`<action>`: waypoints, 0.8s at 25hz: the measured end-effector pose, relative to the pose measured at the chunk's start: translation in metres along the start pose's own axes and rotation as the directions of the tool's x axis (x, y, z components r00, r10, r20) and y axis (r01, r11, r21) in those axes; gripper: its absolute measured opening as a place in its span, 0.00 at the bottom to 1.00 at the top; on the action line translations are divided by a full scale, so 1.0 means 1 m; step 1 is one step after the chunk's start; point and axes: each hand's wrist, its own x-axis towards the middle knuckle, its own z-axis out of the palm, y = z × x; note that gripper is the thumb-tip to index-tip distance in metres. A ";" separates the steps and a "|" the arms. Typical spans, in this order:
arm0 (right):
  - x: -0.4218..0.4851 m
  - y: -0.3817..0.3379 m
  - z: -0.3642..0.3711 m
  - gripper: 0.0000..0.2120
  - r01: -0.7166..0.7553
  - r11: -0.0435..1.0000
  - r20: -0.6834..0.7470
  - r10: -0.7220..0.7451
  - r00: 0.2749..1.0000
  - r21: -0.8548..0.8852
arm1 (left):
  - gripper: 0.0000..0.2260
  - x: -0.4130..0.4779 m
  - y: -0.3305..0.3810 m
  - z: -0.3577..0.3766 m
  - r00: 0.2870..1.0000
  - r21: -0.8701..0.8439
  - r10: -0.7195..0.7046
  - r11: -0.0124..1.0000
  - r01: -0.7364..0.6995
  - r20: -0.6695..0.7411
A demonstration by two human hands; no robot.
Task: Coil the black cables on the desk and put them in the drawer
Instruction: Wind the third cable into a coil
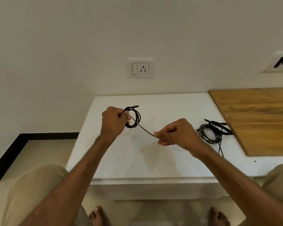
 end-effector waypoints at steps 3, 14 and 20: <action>0.001 0.003 0.000 0.09 -0.028 1.000 -0.003 0.028 1.000 0.008 | 0.12 -0.002 -0.001 0.002 0.997 0.061 0.076 0.995 -0.077 0.015; 0.000 0.004 0.008 0.08 0.044 0.917 -0.115 0.002 0.993 0.396 | 0.35 -0.030 0.019 0.028 0.963 -0.072 0.133 0.990 -0.120 0.233; -0.001 0.003 0.011 0.08 0.099 0.910 -0.080 -0.073 0.994 0.403 | 0.29 -0.031 0.024 0.028 0.941 -0.106 0.033 0.994 0.003 0.338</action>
